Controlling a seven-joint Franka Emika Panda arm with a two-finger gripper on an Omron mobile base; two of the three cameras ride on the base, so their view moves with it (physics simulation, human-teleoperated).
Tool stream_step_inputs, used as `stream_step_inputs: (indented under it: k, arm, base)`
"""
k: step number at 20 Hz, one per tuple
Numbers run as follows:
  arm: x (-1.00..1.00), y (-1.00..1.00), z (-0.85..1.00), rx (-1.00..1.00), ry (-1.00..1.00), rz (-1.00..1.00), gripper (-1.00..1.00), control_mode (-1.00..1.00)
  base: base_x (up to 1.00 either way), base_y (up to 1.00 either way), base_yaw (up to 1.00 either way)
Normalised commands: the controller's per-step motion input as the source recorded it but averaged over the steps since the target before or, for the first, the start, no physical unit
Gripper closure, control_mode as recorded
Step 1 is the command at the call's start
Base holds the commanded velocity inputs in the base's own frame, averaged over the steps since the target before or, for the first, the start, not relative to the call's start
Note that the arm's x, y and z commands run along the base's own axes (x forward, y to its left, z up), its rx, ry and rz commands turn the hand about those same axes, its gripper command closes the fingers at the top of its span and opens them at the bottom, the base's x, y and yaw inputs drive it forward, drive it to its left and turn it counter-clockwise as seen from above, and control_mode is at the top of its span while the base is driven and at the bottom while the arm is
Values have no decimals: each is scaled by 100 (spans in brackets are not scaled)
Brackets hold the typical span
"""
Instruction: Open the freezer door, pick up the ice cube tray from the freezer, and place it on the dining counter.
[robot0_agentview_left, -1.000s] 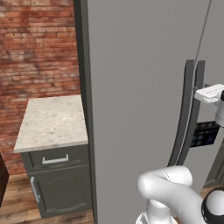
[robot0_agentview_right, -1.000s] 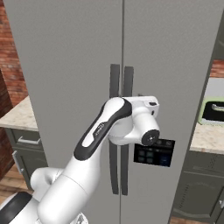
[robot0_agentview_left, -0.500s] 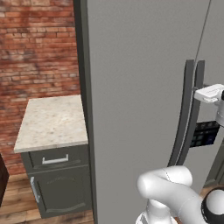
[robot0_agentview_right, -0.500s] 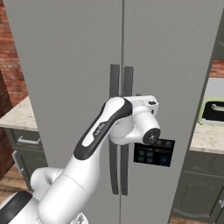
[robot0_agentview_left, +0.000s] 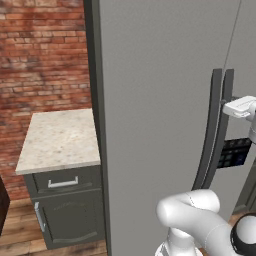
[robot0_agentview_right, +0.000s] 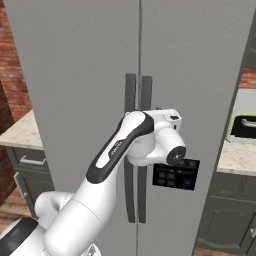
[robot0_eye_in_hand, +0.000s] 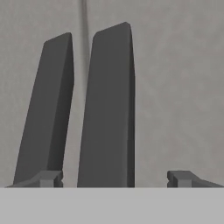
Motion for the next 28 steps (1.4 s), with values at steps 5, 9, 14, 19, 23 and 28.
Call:
stream_step_inputs:
  k: [5, 9, 14, 19, 23, 28]
  arm:
    - [0, 0, 0, 0, 0, 0, -100, -100]
    - [0, 0, 0, 0, 0, 0, -100, -100]
    - [0, 0, 0, 0, 0, 0, 100, -100]
    - [0, 0, 0, 0, 0, 0, 100, -100]
    - [0, 0, 0, 0, 0, 0, 100, -100]
    - [0, 0, 0, 0, 0, 0, 100, -100]
  base:
    - [0, 0, 0]
    - [0, 0, 0]
    - [0, 0, 0]
    - [0, 0, 0]
    - [0, 0, 0]
    - [0, 0, 0]
